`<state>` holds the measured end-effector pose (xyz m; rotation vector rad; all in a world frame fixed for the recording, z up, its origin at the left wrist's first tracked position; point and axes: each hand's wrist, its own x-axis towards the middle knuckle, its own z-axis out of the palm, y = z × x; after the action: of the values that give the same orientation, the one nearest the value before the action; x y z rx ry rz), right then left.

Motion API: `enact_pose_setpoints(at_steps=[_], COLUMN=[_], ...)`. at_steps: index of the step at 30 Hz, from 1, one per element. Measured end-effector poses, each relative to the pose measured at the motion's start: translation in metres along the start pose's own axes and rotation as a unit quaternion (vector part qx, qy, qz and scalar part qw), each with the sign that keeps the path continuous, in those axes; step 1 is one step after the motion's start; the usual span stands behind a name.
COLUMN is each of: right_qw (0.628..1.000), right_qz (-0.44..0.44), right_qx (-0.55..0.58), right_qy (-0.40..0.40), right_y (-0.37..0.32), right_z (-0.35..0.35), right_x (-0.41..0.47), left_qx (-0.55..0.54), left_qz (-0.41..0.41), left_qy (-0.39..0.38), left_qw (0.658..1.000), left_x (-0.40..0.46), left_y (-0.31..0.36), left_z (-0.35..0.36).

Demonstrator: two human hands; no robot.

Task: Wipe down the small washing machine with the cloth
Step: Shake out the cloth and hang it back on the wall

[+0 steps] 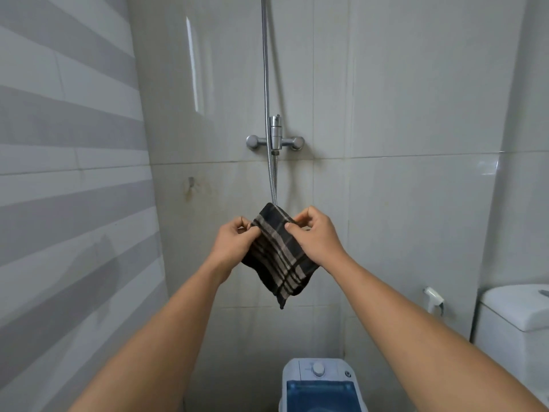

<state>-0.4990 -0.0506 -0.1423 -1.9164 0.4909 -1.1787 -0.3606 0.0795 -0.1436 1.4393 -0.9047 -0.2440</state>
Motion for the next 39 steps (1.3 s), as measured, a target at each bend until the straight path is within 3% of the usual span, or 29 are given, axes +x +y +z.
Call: enact_pose_setpoints(at_steps=[3,8,12,16,21,25,29,31,33,39], right_qw=[0.998,0.955,0.919,0.915,0.938,0.968,0.978,0.969,0.958,0.914], right_qz=[0.011,0.11,0.154,0.14,0.091,0.012,-0.084,-0.116,-0.152,-0.223], right_qx=[0.037,0.195,0.276,0.264,0.129,0.049,-0.084,-0.165,-0.214,-0.332], right_qy=[-0.055,-0.196,-0.236,-0.272,-0.308,-0.247,-0.169,-0.139,-0.112,-0.075], right_y=[0.003,0.001,-0.003,-0.017,-0.014,0.004,0.021,0.023,0.02,0.018], right_z=[-0.004,0.004,0.031,0.067,0.131,0.203,0.276,0.303,0.322,0.353], right_x=[-0.008,-0.026,-0.019,0.009,0.078,0.151,0.229,0.257,0.282,0.329], left_qx=[-0.024,0.091,0.154,0.192,0.282,0.378,0.521,0.587,0.619,0.577], left_qz=[-0.034,0.009,0.02,0.019,0.063,0.141,0.213,0.246,0.258,0.208], left_qy=[-0.04,-0.11,-0.096,-0.051,0.027,0.079,0.081,0.063,0.06,0.086], left_qw=[0.998,0.99,0.983,0.98,0.957,0.911,0.822,0.769,0.739,0.785], left_x=[0.005,0.012,0.016,0.027,0.076,0.142,0.225,0.263,0.294,0.349], left_y=[0.014,0.043,0.06,0.053,0.005,-0.047,-0.084,-0.094,-0.097,-0.107], left_z=[0.002,-0.012,-0.042,-0.081,-0.136,-0.178,-0.214,-0.225,-0.235,-0.243])
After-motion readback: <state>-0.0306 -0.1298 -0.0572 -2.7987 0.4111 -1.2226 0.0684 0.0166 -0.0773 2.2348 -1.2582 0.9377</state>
